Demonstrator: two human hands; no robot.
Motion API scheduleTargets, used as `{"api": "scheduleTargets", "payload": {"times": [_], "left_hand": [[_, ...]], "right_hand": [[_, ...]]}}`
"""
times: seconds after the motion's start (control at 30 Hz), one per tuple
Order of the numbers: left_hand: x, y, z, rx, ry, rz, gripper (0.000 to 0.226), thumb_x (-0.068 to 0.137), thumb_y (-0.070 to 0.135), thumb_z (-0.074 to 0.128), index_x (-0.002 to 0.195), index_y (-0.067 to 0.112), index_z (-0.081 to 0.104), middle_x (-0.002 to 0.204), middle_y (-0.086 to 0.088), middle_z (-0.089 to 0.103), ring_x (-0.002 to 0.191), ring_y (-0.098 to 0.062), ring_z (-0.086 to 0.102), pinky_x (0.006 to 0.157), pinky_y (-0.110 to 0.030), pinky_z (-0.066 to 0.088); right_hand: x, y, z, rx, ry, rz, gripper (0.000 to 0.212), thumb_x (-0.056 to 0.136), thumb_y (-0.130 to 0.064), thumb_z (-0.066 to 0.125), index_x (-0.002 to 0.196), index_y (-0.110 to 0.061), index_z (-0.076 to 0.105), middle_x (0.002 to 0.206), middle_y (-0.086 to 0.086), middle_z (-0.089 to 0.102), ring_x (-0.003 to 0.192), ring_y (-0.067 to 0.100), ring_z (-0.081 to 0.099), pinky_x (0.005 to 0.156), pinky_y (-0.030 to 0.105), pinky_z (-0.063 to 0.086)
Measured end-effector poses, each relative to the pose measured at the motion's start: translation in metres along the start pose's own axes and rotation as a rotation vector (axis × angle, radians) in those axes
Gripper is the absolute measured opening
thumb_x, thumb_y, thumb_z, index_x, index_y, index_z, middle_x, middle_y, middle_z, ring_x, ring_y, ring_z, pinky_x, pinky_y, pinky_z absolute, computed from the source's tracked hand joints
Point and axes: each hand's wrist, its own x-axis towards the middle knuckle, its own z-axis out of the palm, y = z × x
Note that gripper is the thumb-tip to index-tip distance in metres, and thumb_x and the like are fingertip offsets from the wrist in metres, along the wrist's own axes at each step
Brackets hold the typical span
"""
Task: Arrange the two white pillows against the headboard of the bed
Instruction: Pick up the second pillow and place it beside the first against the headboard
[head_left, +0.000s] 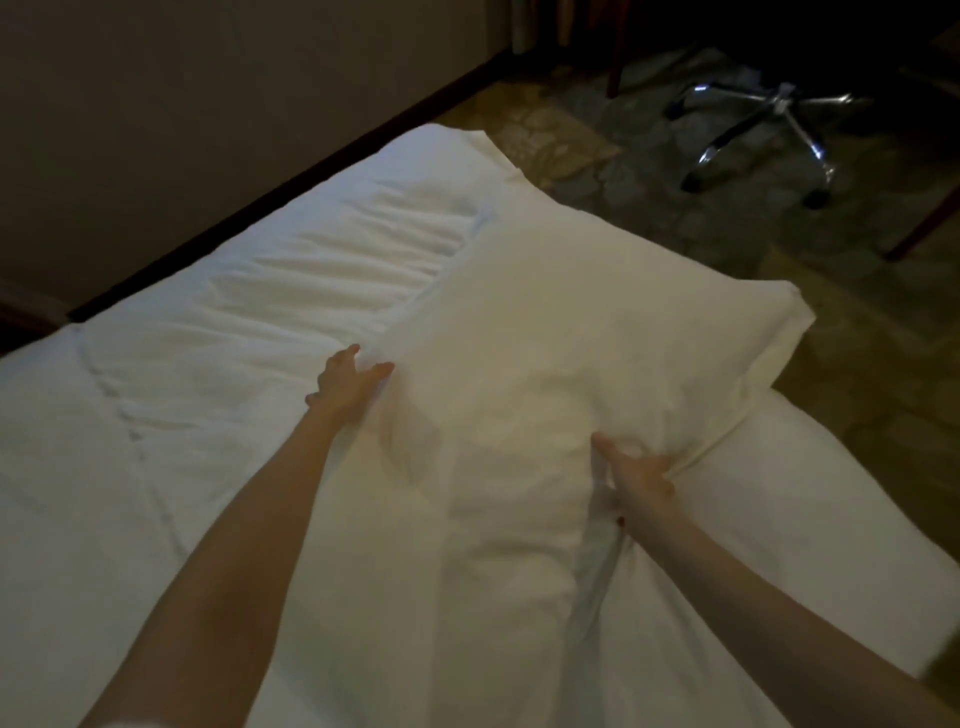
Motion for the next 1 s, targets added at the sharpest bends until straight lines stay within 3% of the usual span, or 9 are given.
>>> {"api": "scheduleTargets", "payload": {"times": [0.1, 0.23, 0.33, 0.43, 0.5, 0.57, 0.63, 0.87, 1.0], "left_hand": [[0.024, 0.002, 0.003, 0.075, -0.089, -0.014, 0.103, 0.066, 0.075, 0.054, 0.149, 0.022, 0.021, 0.157, -0.009, 0.025, 0.142, -0.034, 0.027, 0.114, -0.057, 0.018], [0.025, -0.002, 0.018, -0.151, -0.275, -0.099, 0.118, 0.060, 0.082, 0.054, 0.150, 0.018, 0.014, 0.157, -0.011, 0.025, 0.139, -0.033, 0.033, 0.111, -0.049, 0.031], [0.017, -0.008, 0.034, 0.060, -0.129, -0.020, 0.103, 0.067, 0.082, 0.043, 0.143, 0.012, 0.037, 0.148, -0.016, 0.041, 0.133, -0.035, 0.041, 0.110, -0.048, 0.034], [0.007, -0.006, 0.038, 0.073, -0.046, 0.017, 0.089, 0.076, 0.073, 0.046, 0.130, 0.002, 0.052, 0.133, -0.024, 0.054, 0.121, -0.038, 0.051, 0.100, -0.044, 0.042], [-0.002, -0.004, 0.036, 0.092, -0.010, 0.015, 0.083, 0.078, 0.070, 0.046, 0.122, 0.001, 0.058, 0.123, -0.026, 0.059, 0.112, -0.040, 0.056, 0.094, -0.044, 0.046], [-0.012, -0.001, 0.030, 0.158, 0.059, 0.042, 0.073, 0.084, 0.063, 0.040, 0.115, 0.000, 0.061, 0.117, -0.027, 0.060, 0.107, -0.041, 0.058, 0.090, -0.044, 0.047], [-0.026, 0.002, 0.022, 0.203, 0.136, 0.087, 0.062, 0.092, 0.052, 0.034, 0.108, -0.001, 0.063, 0.113, -0.029, 0.062, 0.103, -0.042, 0.058, 0.087, -0.044, 0.047], [-0.079, -0.002, -0.019, 0.139, 0.315, 0.171, 0.054, 0.098, 0.040, 0.029, 0.103, 0.001, 0.066, 0.111, -0.027, 0.064, 0.102, -0.042, 0.058, 0.084, -0.043, 0.045], [-0.118, -0.001, -0.060, -0.006, 0.416, 0.222, 0.055, 0.099, 0.040, 0.030, 0.090, -0.001, 0.065, 0.094, -0.026, 0.066, 0.088, -0.039, 0.061, 0.068, -0.037, 0.040]], "right_hand": [[0.014, 0.002, 0.006, -0.039, 0.021, -0.013, 0.091, 0.075, -0.050, 0.071, 0.147, -0.009, 0.033, 0.149, 0.020, 0.036, 0.130, 0.036, 0.046, 0.102, 0.037, 0.043], [0.023, 0.006, 0.010, 0.022, 0.055, -0.012, 0.103, 0.070, -0.044, 0.078, 0.148, -0.002, 0.025, 0.147, 0.022, 0.040, 0.129, 0.035, 0.048, 0.099, 0.036, 0.044], [0.022, 0.009, 0.012, 0.098, 0.048, -0.015, 0.106, 0.068, -0.040, 0.080, 0.147, 0.001, 0.021, 0.147, 0.021, 0.042, 0.131, 0.034, 0.048, 0.105, 0.042, 0.044], [0.013, 0.007, 0.013, 0.205, 0.038, -0.044, 0.110, 0.069, -0.031, 0.081, 0.151, 0.000, 0.013, 0.153, 0.018, 0.034, 0.137, 0.029, 0.042, 0.112, 0.043, 0.038], [0.003, 0.004, 0.015, 0.295, 0.047, -0.085, 0.104, 0.069, -0.021, 0.082, 0.151, -0.001, 0.020, 0.156, 0.014, 0.032, 0.138, 0.025, 0.041, 0.113, 0.040, 0.036], [-0.006, 0.002, 0.018, 0.359, 0.034, -0.081, 0.083, 0.069, -0.014, 0.081, 0.141, 0.000, 0.042, 0.150, 0.013, 0.040, 0.131, 0.025, 0.049, 0.110, 0.041, 0.041], [-0.019, 0.001, 0.017, 0.389, 0.011, -0.044, 0.068, 0.070, -0.012, 0.080, 0.130, 0.002, 0.053, 0.145, 0.015, 0.047, 0.126, 0.028, 0.053, 0.106, 0.043, 0.045], [-0.063, -0.002, 0.009, 0.324, -0.014, -0.028, 0.070, 0.070, -0.018, 0.076, 0.132, 0.004, 0.050, 0.136, 0.018, 0.054, 0.119, 0.033, 0.057, 0.097, 0.042, 0.049], [-0.106, -0.007, 0.003, 0.308, -0.097, -0.059, 0.070, 0.072, -0.023, 0.073, 0.132, 0.003, 0.049, 0.133, 0.018, 0.054, 0.116, 0.036, 0.056, 0.086, 0.040, 0.047]]}}
